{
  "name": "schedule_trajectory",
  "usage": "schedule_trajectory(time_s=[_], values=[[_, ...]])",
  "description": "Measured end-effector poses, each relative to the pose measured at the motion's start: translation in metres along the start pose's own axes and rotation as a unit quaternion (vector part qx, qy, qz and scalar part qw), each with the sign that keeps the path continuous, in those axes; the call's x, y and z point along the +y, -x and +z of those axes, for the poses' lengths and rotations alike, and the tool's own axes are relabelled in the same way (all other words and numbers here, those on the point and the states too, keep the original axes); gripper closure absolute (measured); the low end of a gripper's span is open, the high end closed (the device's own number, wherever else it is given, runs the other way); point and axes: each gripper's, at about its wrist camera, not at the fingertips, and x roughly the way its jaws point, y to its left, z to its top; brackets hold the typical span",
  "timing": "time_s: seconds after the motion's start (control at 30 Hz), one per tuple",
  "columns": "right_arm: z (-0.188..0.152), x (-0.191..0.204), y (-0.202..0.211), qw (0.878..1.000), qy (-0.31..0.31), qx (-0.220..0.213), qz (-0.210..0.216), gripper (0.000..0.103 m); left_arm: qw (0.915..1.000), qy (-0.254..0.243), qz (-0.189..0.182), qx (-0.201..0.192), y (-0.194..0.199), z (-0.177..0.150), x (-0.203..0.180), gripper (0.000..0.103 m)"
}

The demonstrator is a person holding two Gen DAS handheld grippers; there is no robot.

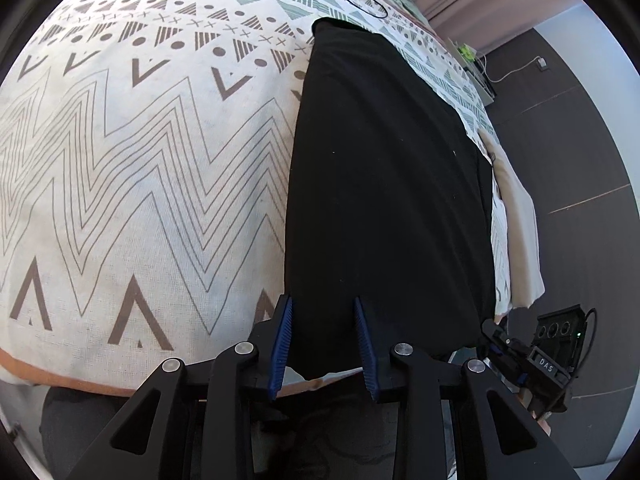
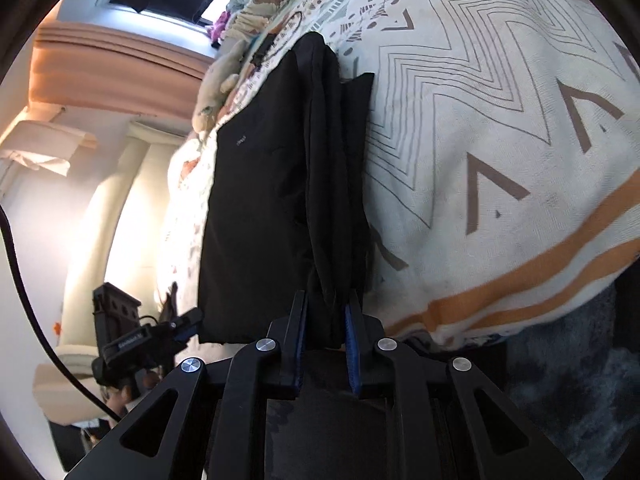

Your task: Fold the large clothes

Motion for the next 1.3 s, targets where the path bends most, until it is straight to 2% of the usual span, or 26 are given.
schedule_trajectory(time_s=[0.17,0.23,0.27,0.47,0.53,0.6,1.03,1.07,1.1,1.13,1.3], values=[[0.027,0.01,0.014,0.999,0.023,-0.024,-0.019,0.071,0.9996,0.024,-0.011,-0.008,-0.002,0.013,0.008,0.068],[0.046,0.014,0.019,0.999,0.029,-0.039,-0.015,0.06,0.9995,0.028,-0.01,-0.015,-0.003,0.022,0.009,0.068],[0.052,0.015,0.019,0.999,0.03,-0.043,-0.015,0.058,0.9994,0.029,-0.008,-0.015,-0.004,0.027,0.009,0.067],[0.097,0.023,0.007,0.997,0.037,-0.057,-0.021,0.057,0.9994,0.03,-0.008,-0.012,-0.019,0.058,0.003,0.067],[0.111,0.026,-0.003,0.997,0.039,-0.054,-0.024,0.057,0.9994,0.03,-0.005,-0.013,-0.023,0.067,0.004,0.06],[0.12,0.028,-0.013,0.997,0.041,-0.052,-0.028,0.057,0.9994,0.031,-0.005,-0.014,-0.026,0.076,0.004,0.059],[0.161,0.045,-0.063,0.995,0.069,-0.051,-0.049,0.058,0.9995,0.022,0.002,-0.023,-0.05,0.132,-0.001,0.058],[0.162,0.045,-0.065,0.995,0.071,-0.052,-0.054,0.061,0.9995,0.021,0.003,-0.022,-0.051,0.135,-0.002,0.058],[0.162,0.045,-0.067,0.994,0.074,-0.052,-0.056,0.087,0.9996,0.02,0.005,-0.022,-0.052,0.137,-0.003,0.058],[0.161,0.044,-0.068,0.994,0.078,-0.05,-0.054,0.097,0.9996,0.018,0.006,-0.022,-0.053,0.139,-0.004,0.058],[0.153,0.034,-0.057,0.993,0.079,-0.069,-0.052,0.099,0.9996,0.009,0.008,-0.024,-0.056,0.146,-0.009,0.058]])
